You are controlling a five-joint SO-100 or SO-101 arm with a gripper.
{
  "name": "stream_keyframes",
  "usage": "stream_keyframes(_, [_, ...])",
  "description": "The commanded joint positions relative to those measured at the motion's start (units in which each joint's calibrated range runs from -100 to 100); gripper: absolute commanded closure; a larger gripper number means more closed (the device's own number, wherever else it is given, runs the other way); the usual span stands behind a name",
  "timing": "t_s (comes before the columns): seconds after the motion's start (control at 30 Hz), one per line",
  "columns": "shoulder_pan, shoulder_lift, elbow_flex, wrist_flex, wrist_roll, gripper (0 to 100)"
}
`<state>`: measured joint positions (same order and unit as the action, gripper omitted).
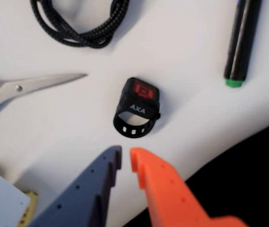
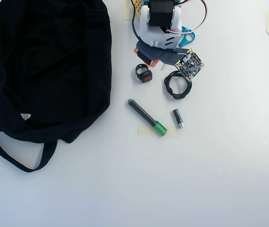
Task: Put the bike light into the black bag
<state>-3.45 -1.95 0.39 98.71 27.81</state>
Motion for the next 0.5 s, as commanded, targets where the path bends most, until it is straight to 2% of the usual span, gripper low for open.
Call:
stream_keyframes(0.0, [-0.5,-0.5,0.6,-1.6,1.5,98])
stream_keyframes(0.47, [-0.5,-0.5,8.2,-9.8,4.9,98])
